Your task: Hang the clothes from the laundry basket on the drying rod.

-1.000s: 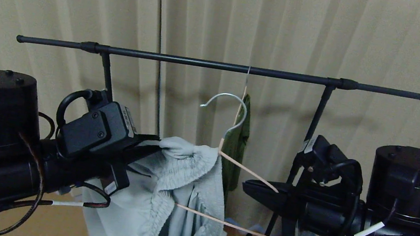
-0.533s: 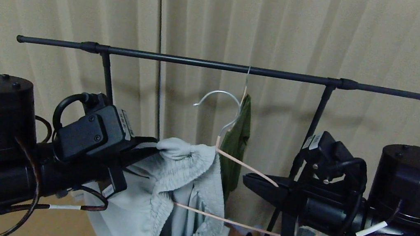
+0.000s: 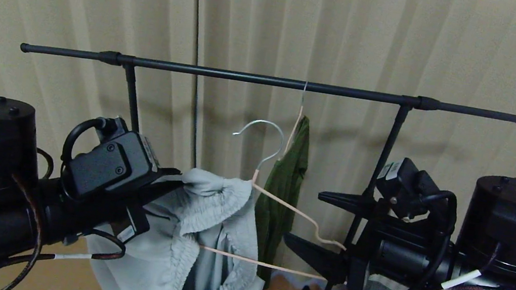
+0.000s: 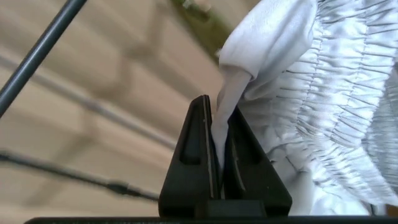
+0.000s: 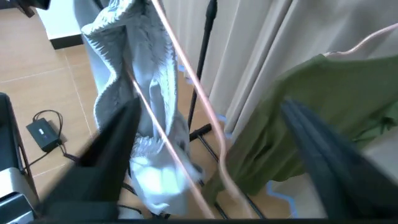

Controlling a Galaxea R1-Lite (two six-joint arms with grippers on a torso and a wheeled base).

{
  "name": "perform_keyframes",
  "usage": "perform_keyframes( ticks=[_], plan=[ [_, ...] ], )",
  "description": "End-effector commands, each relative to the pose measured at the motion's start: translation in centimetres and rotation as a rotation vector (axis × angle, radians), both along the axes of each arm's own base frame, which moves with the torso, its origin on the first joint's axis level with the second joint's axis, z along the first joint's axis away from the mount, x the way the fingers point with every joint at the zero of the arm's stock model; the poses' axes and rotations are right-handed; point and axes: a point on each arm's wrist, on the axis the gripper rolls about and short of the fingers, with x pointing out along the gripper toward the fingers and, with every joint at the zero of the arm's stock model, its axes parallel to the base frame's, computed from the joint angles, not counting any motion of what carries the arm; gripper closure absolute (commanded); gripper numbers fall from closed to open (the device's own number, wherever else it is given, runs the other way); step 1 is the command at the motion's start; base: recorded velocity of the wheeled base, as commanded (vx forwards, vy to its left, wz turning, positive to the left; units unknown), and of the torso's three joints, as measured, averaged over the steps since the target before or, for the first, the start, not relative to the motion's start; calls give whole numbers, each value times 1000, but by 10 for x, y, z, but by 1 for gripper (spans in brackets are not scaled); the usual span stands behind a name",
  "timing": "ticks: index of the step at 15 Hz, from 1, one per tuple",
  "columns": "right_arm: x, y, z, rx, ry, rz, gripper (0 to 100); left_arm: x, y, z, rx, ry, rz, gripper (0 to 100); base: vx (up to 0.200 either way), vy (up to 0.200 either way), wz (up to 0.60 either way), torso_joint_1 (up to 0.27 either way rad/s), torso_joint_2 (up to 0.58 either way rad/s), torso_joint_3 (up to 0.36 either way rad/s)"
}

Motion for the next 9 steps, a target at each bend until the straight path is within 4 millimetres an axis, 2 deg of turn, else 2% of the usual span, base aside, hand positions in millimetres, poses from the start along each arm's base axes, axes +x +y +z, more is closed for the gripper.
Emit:
perform_keyframes(
  ticks=[1,2,4,5,9],
  plan=[
    [1,-4,4,7,-12,-16,0,-3,11,0,0,-5,47,100,0,0,0,0,0,0],
    [2,-6,5,9,-14,-22,0,-3,15,0,0,-7,69,100,0,0,0,0,0,0],
    [3,-14,8,13,-23,-48,0,-3,38,2,-2,-23,221,100,0,0,0,0,0,0],
    [1,-16,5,8,-17,-54,0,-4,42,2,-17,-19,289,100,0,0,0,0,0,0],
    [-4,-20,-7,-18,21,-56,0,-1,42,6,-142,21,398,100,0,0,0,0,0,0]
  ],
)
